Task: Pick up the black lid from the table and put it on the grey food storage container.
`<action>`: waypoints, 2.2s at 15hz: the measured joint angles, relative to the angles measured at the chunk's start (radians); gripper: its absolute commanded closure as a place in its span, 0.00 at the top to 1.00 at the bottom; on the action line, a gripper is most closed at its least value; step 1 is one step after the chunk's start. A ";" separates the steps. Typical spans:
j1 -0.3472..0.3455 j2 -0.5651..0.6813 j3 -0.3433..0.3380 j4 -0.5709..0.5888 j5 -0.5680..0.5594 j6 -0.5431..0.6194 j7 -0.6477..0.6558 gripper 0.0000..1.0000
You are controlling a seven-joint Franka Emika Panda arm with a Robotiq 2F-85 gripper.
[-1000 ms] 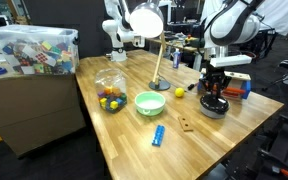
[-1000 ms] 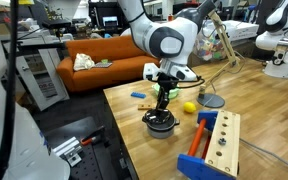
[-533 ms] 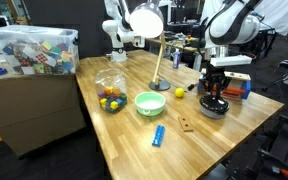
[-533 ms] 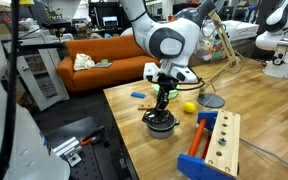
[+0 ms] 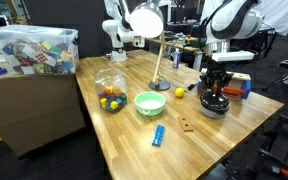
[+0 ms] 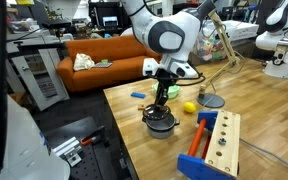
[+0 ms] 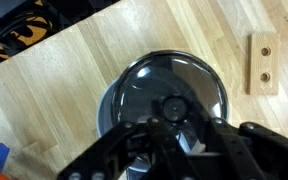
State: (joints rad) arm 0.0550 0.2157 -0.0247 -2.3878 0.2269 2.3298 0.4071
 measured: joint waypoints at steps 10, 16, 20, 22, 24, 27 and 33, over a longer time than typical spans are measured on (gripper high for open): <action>-0.057 -0.025 -0.027 -0.011 0.003 -0.028 -0.021 0.09; -0.060 -0.013 -0.022 -0.009 0.025 -0.028 -0.056 0.09; -0.060 0.018 -0.018 -0.001 0.048 -0.028 -0.084 0.09; -0.060 0.034 -0.018 0.008 0.056 -0.028 -0.096 0.09; -0.060 0.047 -0.018 0.021 0.056 -0.028 -0.100 0.11; -0.060 0.063 -0.018 0.043 0.057 -0.028 -0.101 0.09; -0.060 0.088 -0.018 0.067 0.057 -0.031 -0.103 0.09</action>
State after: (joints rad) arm -0.0050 0.3034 -0.0425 -2.3205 0.2834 2.2984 0.3038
